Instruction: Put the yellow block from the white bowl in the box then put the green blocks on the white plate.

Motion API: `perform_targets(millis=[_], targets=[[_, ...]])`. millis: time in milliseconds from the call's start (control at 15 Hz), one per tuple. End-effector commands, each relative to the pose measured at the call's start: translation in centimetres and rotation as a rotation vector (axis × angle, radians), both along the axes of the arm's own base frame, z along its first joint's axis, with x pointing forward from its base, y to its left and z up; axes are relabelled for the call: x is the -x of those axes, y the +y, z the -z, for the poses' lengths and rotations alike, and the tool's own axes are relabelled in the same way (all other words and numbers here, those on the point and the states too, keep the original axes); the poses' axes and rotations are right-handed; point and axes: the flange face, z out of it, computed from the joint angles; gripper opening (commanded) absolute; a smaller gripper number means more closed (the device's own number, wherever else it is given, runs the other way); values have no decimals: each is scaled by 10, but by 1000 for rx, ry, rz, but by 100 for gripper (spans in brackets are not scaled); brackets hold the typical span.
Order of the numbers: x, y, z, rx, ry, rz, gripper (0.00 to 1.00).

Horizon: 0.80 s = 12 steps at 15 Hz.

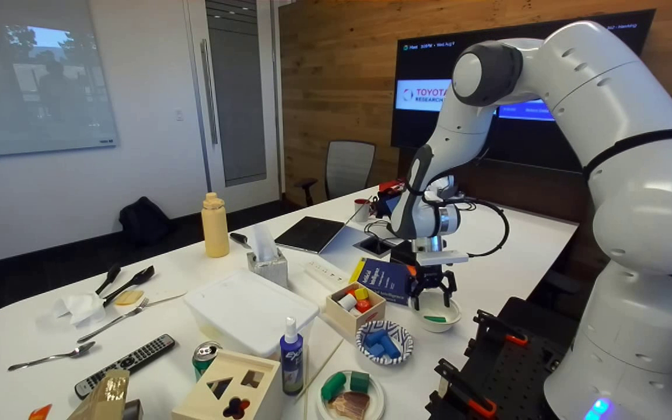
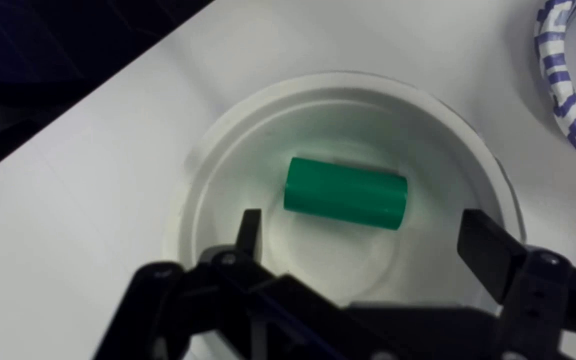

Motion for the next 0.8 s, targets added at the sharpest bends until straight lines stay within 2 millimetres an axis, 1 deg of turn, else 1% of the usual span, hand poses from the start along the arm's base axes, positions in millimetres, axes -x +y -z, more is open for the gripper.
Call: perform_targets(millis=[0,333,667,733], targets=[[3,-5,6,-21,33,55,100],[8,-3,17,-28,42,62,100],[5,-6,24,-18,26,65,99],[4,-6,25,-17,24,66,74]])
